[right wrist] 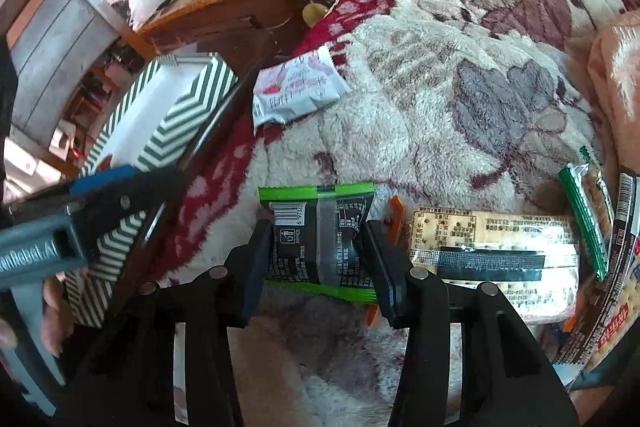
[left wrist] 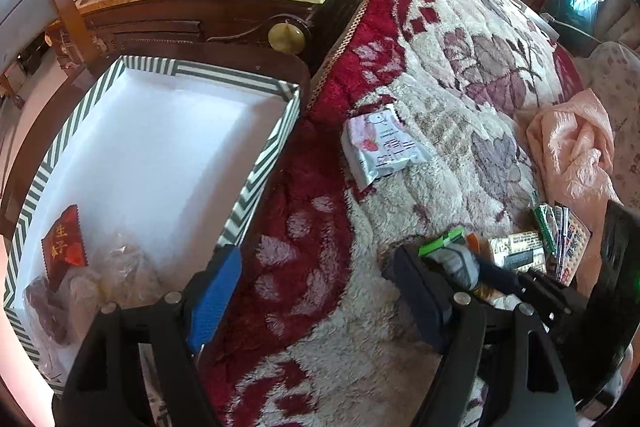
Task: Organize snacks
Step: 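Grasp the white strawberry packet with the left gripper while the right grasps the black-green snack bar, then carry the strawberry packet and black-green snack bar in both grippers over the white box, then open both grippers above the white box to drop the two packets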
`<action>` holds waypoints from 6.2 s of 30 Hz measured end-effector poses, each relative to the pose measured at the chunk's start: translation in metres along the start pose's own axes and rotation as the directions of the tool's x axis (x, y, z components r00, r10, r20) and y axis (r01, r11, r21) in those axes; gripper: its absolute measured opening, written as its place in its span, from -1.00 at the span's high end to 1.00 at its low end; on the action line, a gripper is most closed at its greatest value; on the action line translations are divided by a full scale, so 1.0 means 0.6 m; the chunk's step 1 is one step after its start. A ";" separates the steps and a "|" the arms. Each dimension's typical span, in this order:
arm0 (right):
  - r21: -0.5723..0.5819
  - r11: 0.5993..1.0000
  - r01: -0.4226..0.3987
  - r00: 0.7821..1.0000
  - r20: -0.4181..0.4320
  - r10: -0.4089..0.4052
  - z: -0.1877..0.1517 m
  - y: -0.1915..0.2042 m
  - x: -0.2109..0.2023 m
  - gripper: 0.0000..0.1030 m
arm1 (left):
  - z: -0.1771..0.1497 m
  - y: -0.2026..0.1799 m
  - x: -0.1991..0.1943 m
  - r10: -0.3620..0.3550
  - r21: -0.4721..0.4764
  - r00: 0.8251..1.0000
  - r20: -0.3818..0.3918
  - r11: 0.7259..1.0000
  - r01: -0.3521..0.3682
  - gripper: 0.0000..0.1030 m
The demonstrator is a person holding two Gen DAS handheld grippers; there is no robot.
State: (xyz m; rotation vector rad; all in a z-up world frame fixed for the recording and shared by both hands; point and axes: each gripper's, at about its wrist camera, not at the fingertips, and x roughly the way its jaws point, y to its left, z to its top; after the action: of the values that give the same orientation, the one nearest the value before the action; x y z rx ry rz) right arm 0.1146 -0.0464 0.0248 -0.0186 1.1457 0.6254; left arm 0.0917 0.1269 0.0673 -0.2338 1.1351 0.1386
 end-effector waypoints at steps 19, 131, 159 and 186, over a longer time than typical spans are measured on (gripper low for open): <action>-0.050 0.995 -0.082 0.997 0.010 0.082 -0.041 -0.021 -0.038 0.19 | 0.106 -0.062 0.124 -0.020 -0.126 0.995 -0.100 0.992 0.007 -0.56; -0.509 0.851 -0.134 0.977 -0.210 0.028 -0.094 0.326 0.028 -0.22 | -0.146 0.295 -0.111 0.078 -0.291 0.991 0.111 0.956 -0.042 -0.06; -0.533 0.844 -0.055 0.998 -0.045 0.037 -0.014 0.390 -0.004 0.27 | -0.140 0.318 -0.121 0.123 -0.308 0.983 0.133 0.948 -0.077 -0.06; -0.397 0.913 -0.099 0.995 -0.014 0.101 0.015 0.387 0.014 -0.09 | -0.140 0.334 -0.118 0.172 -0.361 0.978 0.117 0.925 -0.120 -0.48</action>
State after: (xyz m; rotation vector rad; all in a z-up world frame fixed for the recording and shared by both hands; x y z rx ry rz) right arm 0.0148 0.1534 0.0905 -0.3073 1.0010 0.9424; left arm -0.0575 0.3001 0.0750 -0.4508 0.9749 0.4881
